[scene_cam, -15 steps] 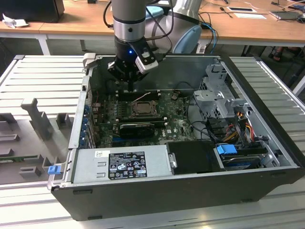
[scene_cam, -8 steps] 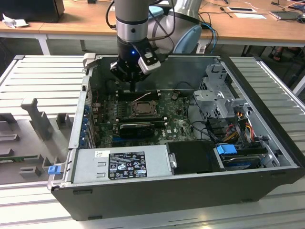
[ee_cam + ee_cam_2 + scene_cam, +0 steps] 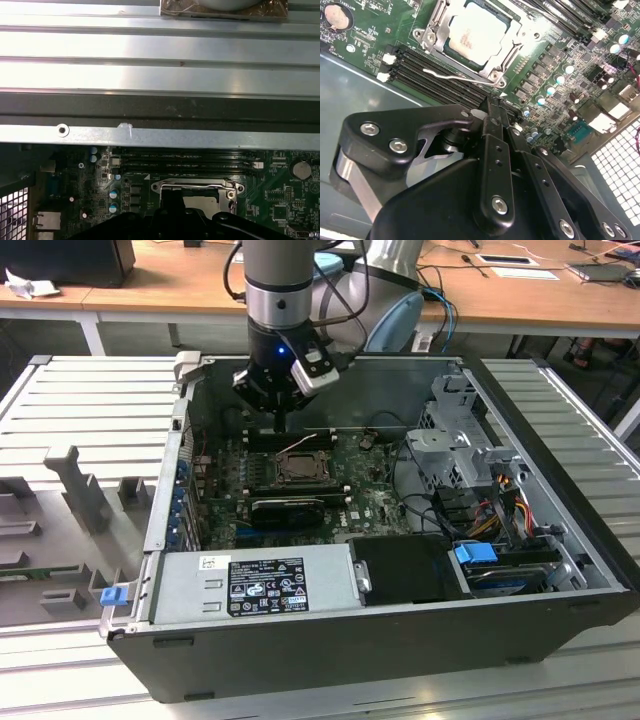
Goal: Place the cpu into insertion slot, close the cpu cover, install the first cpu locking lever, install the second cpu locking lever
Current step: 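Install the first cpu locking lever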
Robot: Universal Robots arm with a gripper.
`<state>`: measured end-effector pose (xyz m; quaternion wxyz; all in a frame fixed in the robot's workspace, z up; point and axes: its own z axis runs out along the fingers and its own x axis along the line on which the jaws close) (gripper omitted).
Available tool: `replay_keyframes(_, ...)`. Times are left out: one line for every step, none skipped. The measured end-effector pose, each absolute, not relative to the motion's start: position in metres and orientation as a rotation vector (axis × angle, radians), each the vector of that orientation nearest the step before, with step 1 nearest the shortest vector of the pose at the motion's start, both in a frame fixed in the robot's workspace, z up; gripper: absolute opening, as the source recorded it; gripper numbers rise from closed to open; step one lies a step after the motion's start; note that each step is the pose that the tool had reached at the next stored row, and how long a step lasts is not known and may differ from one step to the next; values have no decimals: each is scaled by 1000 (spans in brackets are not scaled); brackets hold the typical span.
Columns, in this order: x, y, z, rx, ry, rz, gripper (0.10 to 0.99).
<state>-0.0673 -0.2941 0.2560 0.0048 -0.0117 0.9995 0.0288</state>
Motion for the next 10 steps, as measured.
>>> replay_keyframes(-67,-294,256,-37,3131,90,106)
replay_keyframes(-67,-294,256,-37,3130,90,106)
replay_keyframes(-67,-294,256,-37,3131,90,106)
replay_keyframes(-67,-294,256,-37,3130,90,106)
replay_keyframes(-66,-294,256,-37,3131,90,106)
replay_keyframes(-66,-294,256,-37,3131,90,106)
replay_keyframes(-66,-294,256,-37,3131,90,106)
replay_keyframes(-66,-294,256,-37,3131,90,106)
replay_keyframes(-66,-294,255,-37,3130,90,106)
replay_keyframes(-65,-294,255,-37,3130,91,106)
